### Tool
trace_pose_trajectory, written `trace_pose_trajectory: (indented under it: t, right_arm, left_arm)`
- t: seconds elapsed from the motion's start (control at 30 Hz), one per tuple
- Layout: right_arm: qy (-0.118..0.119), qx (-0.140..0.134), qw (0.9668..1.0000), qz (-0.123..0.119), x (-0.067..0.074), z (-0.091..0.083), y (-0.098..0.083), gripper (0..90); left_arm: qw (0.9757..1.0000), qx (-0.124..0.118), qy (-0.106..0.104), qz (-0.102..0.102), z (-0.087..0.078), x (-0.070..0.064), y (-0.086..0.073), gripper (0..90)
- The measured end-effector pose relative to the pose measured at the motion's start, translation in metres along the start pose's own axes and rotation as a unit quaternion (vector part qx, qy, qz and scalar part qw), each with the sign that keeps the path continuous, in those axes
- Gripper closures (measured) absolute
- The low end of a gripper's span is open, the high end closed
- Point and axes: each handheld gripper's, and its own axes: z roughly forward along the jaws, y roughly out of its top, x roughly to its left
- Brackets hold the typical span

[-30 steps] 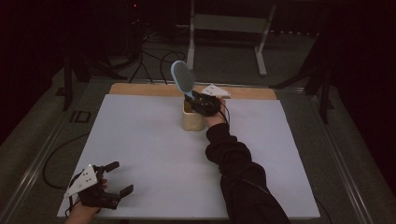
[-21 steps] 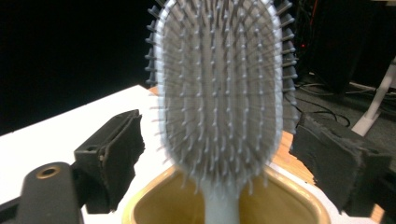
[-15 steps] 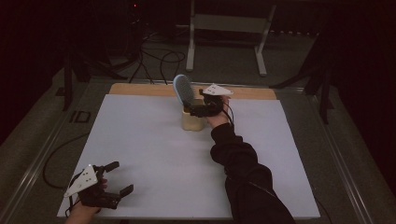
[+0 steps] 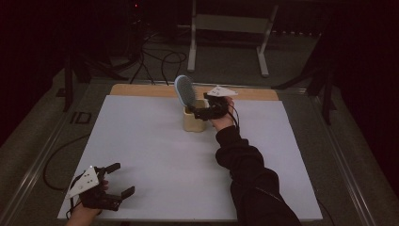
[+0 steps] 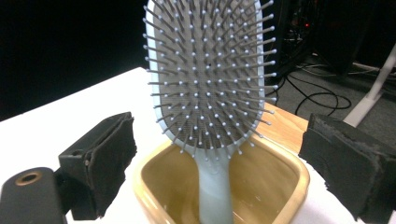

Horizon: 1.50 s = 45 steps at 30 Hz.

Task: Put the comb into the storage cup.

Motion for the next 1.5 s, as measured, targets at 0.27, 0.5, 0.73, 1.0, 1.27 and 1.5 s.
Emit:
trace_pose_trajectory:
  t: [0.27, 0.5, 0.73, 1.0, 1.27, 1.5]
  right_arm:
    - [0.007, 0.012, 0.9999, 0.004, -0.001, -0.012, 0.003, 9.3]
    - [0.017, 0.022, 0.9996, 0.009, -0.001, -0.027, 0.003, 9.2]
    - [0.018, 0.028, 0.9994, 0.009, 0.0, -0.043, 0.0, 9.2]
    - [0.025, 0.033, 0.9991, 0.013, -0.001, -0.062, -0.003, 9.2]
    - [0.041, 0.039, 0.9983, 0.017, 0.003, -0.082, -0.011, 9.2]
    - [0.048, 0.04, 0.9978, 0.019, 0.008, -0.099, -0.027, 9.0]
  left_arm:
    - [1.0, 0.0, 0.002, 0.002, -0.001, 0.0, 0.0, 0.0]
    - [1.0, 0.001, 0.002, 0.0, -0.001, -0.001, 0.0, 0.0]
    - [1.0, 0.002, 0.003, 0.003, -0.001, -0.001, 0.0, 0.0]
    - [1.0, 0.001, 0.004, 0.003, -0.001, -0.001, 0.0, 0.0]
    - [1.0, 0.001, 0.005, 0.004, -0.001, -0.001, 0.0, 0.0]
    - [1.0, 0.002, 0.003, 0.004, -0.001, -0.002, 0.0, 0.0]
